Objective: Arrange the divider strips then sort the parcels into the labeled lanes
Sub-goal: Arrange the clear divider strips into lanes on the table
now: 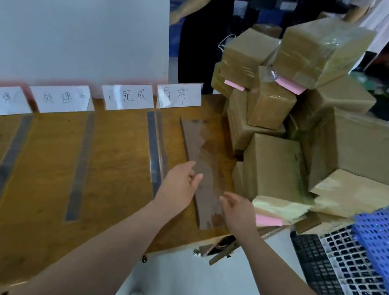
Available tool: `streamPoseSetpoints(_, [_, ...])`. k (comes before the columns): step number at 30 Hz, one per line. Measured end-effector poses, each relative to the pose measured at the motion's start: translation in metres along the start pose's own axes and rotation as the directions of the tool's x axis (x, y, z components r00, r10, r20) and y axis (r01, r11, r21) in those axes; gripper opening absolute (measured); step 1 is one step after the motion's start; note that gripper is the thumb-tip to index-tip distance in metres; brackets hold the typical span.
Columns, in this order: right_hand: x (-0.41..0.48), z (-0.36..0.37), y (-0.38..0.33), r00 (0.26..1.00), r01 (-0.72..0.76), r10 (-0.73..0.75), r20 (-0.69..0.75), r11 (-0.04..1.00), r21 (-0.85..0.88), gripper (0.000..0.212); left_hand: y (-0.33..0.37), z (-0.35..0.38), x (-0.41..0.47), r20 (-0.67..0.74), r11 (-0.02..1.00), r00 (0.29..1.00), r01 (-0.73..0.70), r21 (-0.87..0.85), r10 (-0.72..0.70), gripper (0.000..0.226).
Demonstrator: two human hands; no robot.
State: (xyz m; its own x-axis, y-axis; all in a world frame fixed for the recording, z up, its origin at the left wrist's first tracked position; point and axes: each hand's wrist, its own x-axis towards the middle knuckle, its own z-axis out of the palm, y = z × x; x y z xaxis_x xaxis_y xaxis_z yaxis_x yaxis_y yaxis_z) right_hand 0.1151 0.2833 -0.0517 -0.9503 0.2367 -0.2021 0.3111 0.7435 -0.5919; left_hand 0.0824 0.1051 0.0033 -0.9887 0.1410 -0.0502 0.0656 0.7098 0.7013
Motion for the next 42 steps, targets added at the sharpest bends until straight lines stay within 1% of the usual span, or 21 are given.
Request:
streamPoseSetpoints(2, [-0.005, 0.0, 0.008, 0.999, 0.043, -0.043, 0.027, 0.999, 0.002, 0.039, 0.001, 0.024, -0.008, 0.068, 0.996, 0.993, 0.094, -0.002, -0.094, 0.044])
streamPoseSetpoints(5, [-0.012, 0.0, 0.021, 0.992, 0.109, -0.111, 0.055, 0.993, 0.044, 0.038, -0.005, 0.058, -0.018, 0.107, 0.973, 0.967, 0.227, 0.034, -0.23, 0.024])
streamPoseSetpoints(6, [-0.014, 0.0, 0.024, 0.99, 0.123, -0.126, 0.064, 0.991, 0.056, 0.037, -0.009, 0.066, -0.019, 0.117, 0.964, 0.957, 0.264, 0.045, -0.267, 0.022])
streamPoseSetpoints(9, [-0.019, -0.004, 0.04, 0.988, 0.12, -0.127, 0.084, 0.989, 0.085, 0.037, -0.018, 0.088, -0.021, 0.149, 0.934, 0.922, 0.353, 0.053, -0.357, 0.024])
streamPoseSetpoints(13, [-0.025, -0.008, 0.058, 0.991, 0.082, -0.095, 0.1, 0.989, 0.121, 0.036, -0.027, 0.104, -0.019, 0.171, 0.89, 0.875, 0.456, 0.027, -0.453, 0.017])
streamPoseSetpoints(18, [-0.027, -0.011, 0.067, 0.989, 0.074, -0.089, 0.118, 0.989, 0.126, 0.037, -0.026, 0.105, -0.023, 0.143, 0.858, 0.853, 0.512, -0.034, -0.503, 0.013])
streamPoseSetpoints(20, [-0.027, -0.012, 0.067, 0.988, 0.082, -0.097, 0.118, 0.988, 0.13, 0.037, -0.03, 0.105, -0.029, 0.145, 0.833, 0.836, 0.545, -0.095, -0.53, 0.012])
streamPoseSetpoints(23, [-0.027, -0.012, 0.064, 0.987, 0.098, -0.114, 0.117, 0.987, 0.131, 0.03, -0.041, 0.105, -0.043, 0.167, 0.765, 0.794, 0.607, -0.216, -0.584, 0.014])
streamPoseSetpoints(27, [-0.028, -0.01, 0.054, 0.984, 0.087, -0.115, 0.136, 0.977, 0.194, 0.023, -0.049, 0.106, -0.059, 0.218, 0.698, 0.755, 0.656, -0.287, -0.619, 0.013])
streamPoseSetpoints(28, [-0.027, -0.008, 0.052, 0.98, 0.094, -0.122, 0.156, 0.979, 0.178, 0.018, -0.049, 0.106, -0.062, 0.237, 0.683, 0.747, 0.665, -0.303, -0.622, 0.012])
streamPoseSetpoints(30, [-0.027, -0.005, 0.048, 0.977, 0.11, -0.134, 0.167, 0.983, 0.146, 0.017, -0.047, 0.105, -0.065, 0.267, 0.656, 0.735, 0.677, -0.334, -0.623, 0.009])
streamPoseSetpoints(33, [-0.028, -0.006, 0.038, 0.983, 0.114, -0.135, 0.122, 0.98, 0.166, 0.017, -0.042, 0.103, -0.066, 0.289, 0.668, 0.751, 0.66, -0.343, -0.594, 0.009])
streamPoseSetpoints(37, [-0.026, -0.012, 0.032, 0.982, 0.167, -0.176, 0.063, 0.978, 0.126, 0.018, -0.033, 0.101, -0.064, 0.274, 0.737, 0.812, 0.583, -0.342, -0.516, 0.028])
streamPoseSetpoints(39, [-0.026, -0.013, 0.033, 0.982, 0.173, -0.18, 0.063, 0.98, 0.102, 0.018, -0.032, 0.101, -0.064, 0.267, 0.801, 0.845, 0.528, -0.282, -0.463, 0.026])
streamPoseSetpoints(42, [-0.023, -0.012, 0.034, 0.987, 0.133, -0.141, 0.078, 0.986, 0.098, 0.019, -0.032, 0.098, -0.066, 0.196, 0.872, 0.891, 0.445, -0.204, -0.409, 0.027])
